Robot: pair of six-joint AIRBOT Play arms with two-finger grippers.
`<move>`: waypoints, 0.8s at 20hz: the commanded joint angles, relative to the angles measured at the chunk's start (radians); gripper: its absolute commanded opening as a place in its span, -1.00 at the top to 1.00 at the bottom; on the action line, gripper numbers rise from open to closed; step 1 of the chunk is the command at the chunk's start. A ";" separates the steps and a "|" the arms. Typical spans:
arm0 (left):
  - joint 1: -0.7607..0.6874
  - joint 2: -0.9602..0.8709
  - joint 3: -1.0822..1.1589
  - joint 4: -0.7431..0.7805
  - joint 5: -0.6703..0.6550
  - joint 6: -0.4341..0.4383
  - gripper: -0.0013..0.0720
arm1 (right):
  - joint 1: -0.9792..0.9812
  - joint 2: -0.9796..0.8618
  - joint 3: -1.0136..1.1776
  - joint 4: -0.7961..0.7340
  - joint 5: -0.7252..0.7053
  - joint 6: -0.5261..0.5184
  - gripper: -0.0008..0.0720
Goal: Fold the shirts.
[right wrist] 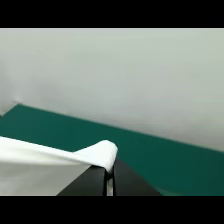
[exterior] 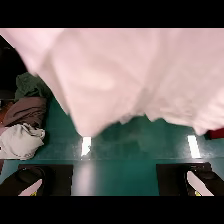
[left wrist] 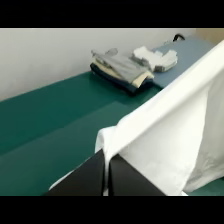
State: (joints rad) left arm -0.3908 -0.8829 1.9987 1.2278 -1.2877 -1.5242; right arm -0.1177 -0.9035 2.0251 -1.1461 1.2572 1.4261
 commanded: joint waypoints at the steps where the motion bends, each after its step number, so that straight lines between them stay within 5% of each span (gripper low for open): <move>1: 0.001 -0.008 -0.214 0.155 -0.042 0.013 0.90 | -0.006 -0.100 -0.092 0.090 0.099 -0.002 0.93; 6: 0.034 -0.158 -0.573 0.308 0.060 -0.021 0.90 | 0.110 -0.400 -0.293 0.070 0.105 0.028 0.93; 14: 0.333 -0.548 -0.623 -0.055 0.328 0.089 0.90 | 0.180 -0.745 -0.360 0.047 -0.205 0.033 0.92; 15: 0.358 -0.569 -0.623 -0.077 0.343 0.094 0.55 | 0.177 -0.766 -0.336 0.047 -0.216 0.033 0.92; 16: 0.383 -0.583 -0.620 -0.087 0.353 0.089 -0.27 | 0.167 -0.782 -0.307 0.048 -0.218 0.033 0.78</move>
State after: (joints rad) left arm -0.0818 -1.3872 1.3849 1.2728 -1.0119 -1.4677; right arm 0.0498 -1.6108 1.6829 -1.1152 1.1046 1.4582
